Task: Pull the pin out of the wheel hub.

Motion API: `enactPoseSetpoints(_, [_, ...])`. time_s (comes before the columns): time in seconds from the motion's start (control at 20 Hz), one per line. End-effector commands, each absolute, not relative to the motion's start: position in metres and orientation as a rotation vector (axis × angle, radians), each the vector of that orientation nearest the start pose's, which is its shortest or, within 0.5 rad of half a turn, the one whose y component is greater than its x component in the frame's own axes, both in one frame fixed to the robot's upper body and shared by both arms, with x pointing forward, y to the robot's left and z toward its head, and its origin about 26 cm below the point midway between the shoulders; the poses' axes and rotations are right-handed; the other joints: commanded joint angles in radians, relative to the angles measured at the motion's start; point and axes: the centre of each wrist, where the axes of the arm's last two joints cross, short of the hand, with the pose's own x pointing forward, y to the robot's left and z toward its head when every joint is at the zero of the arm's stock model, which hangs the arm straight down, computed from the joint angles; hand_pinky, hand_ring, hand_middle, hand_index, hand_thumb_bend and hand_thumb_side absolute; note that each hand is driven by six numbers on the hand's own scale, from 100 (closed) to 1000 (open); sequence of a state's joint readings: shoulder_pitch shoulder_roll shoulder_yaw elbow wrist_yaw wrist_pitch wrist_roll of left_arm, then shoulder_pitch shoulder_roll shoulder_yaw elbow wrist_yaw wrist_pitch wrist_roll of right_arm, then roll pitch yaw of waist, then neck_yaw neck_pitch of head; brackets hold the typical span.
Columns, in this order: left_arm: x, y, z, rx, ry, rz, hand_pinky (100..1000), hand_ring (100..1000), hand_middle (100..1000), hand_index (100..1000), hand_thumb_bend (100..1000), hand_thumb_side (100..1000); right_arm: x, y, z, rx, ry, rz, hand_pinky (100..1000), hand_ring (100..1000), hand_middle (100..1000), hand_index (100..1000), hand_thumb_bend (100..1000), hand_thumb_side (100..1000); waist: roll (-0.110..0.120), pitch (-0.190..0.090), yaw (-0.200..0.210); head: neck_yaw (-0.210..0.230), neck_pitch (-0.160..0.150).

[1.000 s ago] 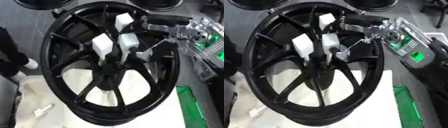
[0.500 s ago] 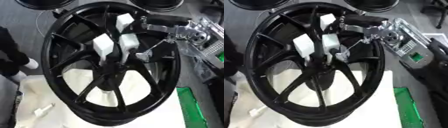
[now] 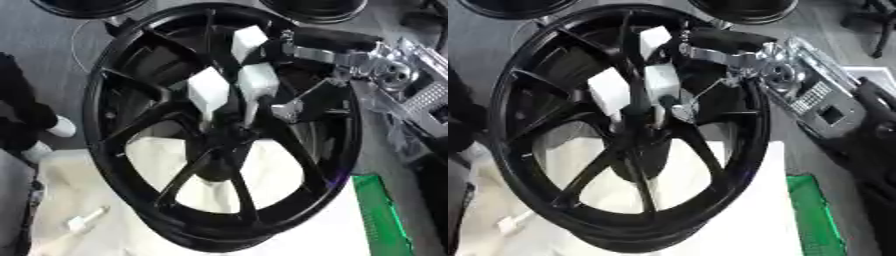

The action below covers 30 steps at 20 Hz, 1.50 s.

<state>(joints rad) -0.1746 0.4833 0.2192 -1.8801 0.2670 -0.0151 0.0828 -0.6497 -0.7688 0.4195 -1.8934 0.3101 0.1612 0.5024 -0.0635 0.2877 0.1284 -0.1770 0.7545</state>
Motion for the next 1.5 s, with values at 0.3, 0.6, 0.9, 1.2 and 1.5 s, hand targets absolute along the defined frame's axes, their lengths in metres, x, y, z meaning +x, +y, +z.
enactPoseSetpoints(0.3, [0.288,0.365,0.190,0.312,-2.142,-0.076,586,742,735,753,100,748,0.305,-0.223,0.289,-0.477,-1.784,1.505,691,570,280,456,100,225,0.009,-0.027,-0.009,0.010,0.007])
enactPoseSetpoints(0.6, [0.287,0.366,0.187,0.319,-2.132,-0.069,587,742,736,753,100,747,0.301,-0.238,0.310,-0.430,-1.900,1.376,667,561,266,442,100,203,0.013,-0.040,-0.026,0.030,0.014])
enactPoseSetpoints(0.9, [0.283,0.370,0.183,0.332,-2.123,-0.042,587,742,736,753,100,746,0.287,-0.310,0.335,-0.562,-2.116,1.001,661,568,271,447,100,219,0.028,-0.050,-0.077,0.090,0.015])
enactPoseSetpoints(1.2, [0.283,0.369,0.183,0.336,-2.129,-0.019,587,743,736,753,100,743,0.262,-0.385,0.286,-0.828,-2.142,0.547,634,577,305,489,100,275,0.050,-0.047,-0.139,0.173,0.007])
enactPoseSetpoints(1.5, [0.288,0.362,0.191,0.298,-2.163,-0.020,588,743,736,753,100,738,0.226,-0.404,0.167,-1.048,-1.952,0.216,643,591,319,502,100,288,0.070,-0.039,-0.161,0.207,0.002])
